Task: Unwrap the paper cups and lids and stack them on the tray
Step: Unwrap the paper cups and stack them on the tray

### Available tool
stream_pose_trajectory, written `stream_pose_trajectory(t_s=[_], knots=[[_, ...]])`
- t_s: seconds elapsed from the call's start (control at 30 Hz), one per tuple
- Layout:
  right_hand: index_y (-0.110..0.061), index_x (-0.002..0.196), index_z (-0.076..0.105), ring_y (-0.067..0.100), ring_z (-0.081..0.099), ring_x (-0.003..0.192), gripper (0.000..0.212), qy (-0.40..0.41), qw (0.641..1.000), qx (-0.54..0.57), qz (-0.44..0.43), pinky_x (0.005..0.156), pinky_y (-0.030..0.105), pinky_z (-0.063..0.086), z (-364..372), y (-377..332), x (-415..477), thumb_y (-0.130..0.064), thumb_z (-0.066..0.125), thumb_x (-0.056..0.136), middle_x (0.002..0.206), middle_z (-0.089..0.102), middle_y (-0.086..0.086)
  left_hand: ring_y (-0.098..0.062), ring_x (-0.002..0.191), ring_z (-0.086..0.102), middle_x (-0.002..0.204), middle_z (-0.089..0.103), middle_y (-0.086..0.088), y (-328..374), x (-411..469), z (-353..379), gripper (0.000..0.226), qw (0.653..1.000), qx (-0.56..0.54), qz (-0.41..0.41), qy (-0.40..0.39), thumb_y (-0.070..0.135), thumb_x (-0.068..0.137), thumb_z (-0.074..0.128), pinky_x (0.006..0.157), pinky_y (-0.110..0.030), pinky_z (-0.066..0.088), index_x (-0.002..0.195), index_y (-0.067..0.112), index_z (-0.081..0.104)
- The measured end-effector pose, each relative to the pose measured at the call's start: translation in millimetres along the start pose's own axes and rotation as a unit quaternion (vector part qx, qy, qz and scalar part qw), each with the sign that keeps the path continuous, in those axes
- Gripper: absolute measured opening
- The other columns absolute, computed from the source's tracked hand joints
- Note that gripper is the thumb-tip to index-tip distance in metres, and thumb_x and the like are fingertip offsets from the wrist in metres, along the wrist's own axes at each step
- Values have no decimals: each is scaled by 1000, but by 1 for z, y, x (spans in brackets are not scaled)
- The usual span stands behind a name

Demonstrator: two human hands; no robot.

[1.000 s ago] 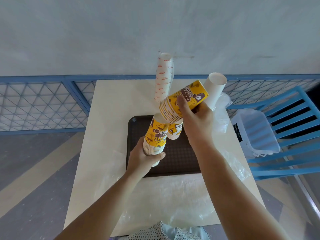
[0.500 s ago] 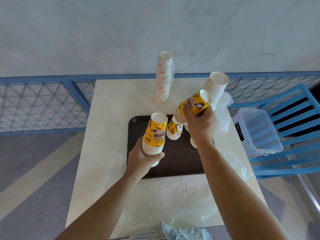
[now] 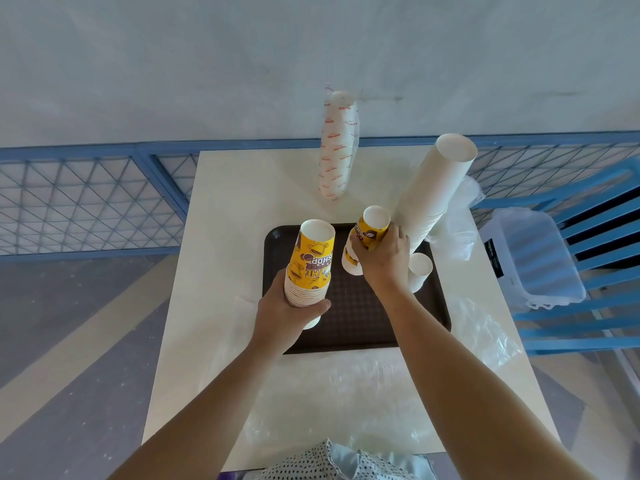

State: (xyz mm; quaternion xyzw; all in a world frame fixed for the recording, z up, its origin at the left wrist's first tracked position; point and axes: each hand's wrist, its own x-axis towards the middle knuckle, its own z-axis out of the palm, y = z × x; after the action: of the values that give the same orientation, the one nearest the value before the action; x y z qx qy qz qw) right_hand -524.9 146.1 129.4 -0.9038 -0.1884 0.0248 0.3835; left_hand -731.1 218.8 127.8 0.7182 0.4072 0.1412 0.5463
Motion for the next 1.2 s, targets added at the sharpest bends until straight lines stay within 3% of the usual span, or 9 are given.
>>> stream_pose_trajectory(t_s=[0.4, 0.53, 0.6, 0.73, 0.8, 0.87, 0.97, 1.07, 1.2], knots=[[-14, 138, 44, 32, 59, 114, 73, -75, 997, -3, 16, 95, 51, 55, 1, 4, -3, -44, 83, 84, 127, 62, 11, -8, 105, 65, 117, 66, 20, 4, -1, 1, 69, 1000, -6, 5, -1, 30, 76, 92, 79, -12, 48, 130, 42, 51], [-17, 157, 22, 33, 51, 133, 90, -88, 996, 18, -6, 104, 53, 51, -17, 0, -15, -38, 77, 89, 151, 47, 10, -4, 103, 65, 114, 65, 23, 10, -1, 2, 69, 1000, -14, 5, -5, 28, 76, 92, 77, -10, 47, 130, 41, 51], [-16, 158, 22, 33, 45, 139, 86, -79, 996, 39, -13, 109, 53, 47, -30, -8, -22, -31, 73, 91, 155, 40, 11, -4, 103, 65, 113, 66, 22, 12, -1, 2, 67, 1000, -15, 7, -8, 29, 75, 93, 76, -9, 47, 129, 39, 54], [-19, 145, 42, 27, 52, 121, 65, -37, 991, 104, -70, 96, 45, 51, -60, -34, -45, -34, 64, 86, 137, 49, 2, -7, 104, 68, 114, 71, 16, 16, -1, 6, 67, 1000, -23, 18, -11, 32, 74, 94, 79, -14, 50, 130, 35, 58], [-21, 137, 52, 21, 51, 116, 57, -96, 981, 120, -116, 95, 38, 47, -71, -46, -54, -42, 59, 84, 128, 53, -2, -8, 104, 70, 114, 73, 14, 18, -1, 8, 68, 999, -33, 24, -14, 34, 72, 95, 82, -18, 53, 130, 34, 59], [-26, 128, 56, 21, 54, 114, 51, -186, 966, 117, -138, 96, 43, 50, -76, -55, -57, -54, 60, 84, 121, 58, -6, -8, 105, 71, 114, 74, 13, 20, -1, 10, 69, 998, -43, 26, -22, 33, 70, 95, 86, -24, 56, 130, 34, 60], [-28, 116, 57, 19, 58, 111, 52, -229, 959, 101, -130, 91, 42, 55, -79, -64, -56, -65, 68, 81, 113, 62, -10, -4, 102, 70, 111, 74, 14, 25, -2, 13, 66, 998, -48, 28, -25, 28, 71, 96, 82, -20, 55, 127, 35, 61], [-26, 117, 60, 12, 61, 105, 47, -216, 964, 96, -125, 86, 28, 54, -83, -70, -53, -53, 79, 83, 111, 63, -10, -1, 100, 70, 110, 74, 15, 29, -2, 15, 65, 998, -45, 28, -28, 31, 70, 96, 78, -15, 53, 125, 36, 61], [-22, 118, 62, 8, 64, 98, 53, -209, 965, 92, -132, 77, 14, 49, -86, -74, -51, -48, 86, 79, 107, 64, -10, -4, 102, 70, 112, 74, 16, 27, -2, 15, 68, 998, -40, 29, -31, 38, 68, 97, 84, -23, 57, 125, 39, 60]])
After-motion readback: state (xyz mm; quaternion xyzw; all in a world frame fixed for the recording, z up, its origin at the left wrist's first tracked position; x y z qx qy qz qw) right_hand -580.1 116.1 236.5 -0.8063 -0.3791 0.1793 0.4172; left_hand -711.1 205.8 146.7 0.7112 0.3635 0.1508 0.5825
